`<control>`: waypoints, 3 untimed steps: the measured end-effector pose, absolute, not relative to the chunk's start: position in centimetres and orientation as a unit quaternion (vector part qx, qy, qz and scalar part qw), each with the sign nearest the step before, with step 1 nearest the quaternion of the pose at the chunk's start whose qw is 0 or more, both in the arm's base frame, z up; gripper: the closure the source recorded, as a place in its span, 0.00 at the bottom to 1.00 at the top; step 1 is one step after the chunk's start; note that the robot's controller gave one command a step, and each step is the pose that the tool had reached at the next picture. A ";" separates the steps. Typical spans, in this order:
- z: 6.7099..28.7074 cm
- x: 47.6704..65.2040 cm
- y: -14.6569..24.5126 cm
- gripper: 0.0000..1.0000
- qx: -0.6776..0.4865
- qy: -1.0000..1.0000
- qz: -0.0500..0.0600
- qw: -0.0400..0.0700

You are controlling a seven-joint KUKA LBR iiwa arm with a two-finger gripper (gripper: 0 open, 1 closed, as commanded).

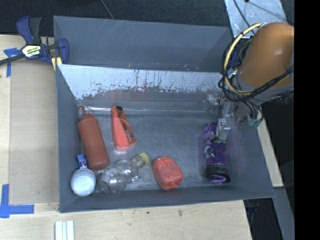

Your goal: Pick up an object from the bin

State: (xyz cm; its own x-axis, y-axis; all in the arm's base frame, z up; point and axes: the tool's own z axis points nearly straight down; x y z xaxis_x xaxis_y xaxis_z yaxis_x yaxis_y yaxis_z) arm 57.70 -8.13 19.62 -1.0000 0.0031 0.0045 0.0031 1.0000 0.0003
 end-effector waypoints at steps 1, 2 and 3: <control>20.1 57.9 -8.1 0.00 -0.001 -1.000 0.000 -0.002; 19.3 55.5 -9.5 0.00 0.034 -0.999 0.000 -0.005; 14.3 52.5 -11.8 0.00 0.103 -0.995 0.001 -0.003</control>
Offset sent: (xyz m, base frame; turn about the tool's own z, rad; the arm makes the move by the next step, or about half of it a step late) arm -0.0718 -0.0513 -0.0212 -0.1673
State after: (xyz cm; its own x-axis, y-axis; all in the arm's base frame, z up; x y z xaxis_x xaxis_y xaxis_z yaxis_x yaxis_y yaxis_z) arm 52.53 -11.79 14.28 -0.9786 -0.2055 -0.0050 -0.2055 0.9787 -0.0035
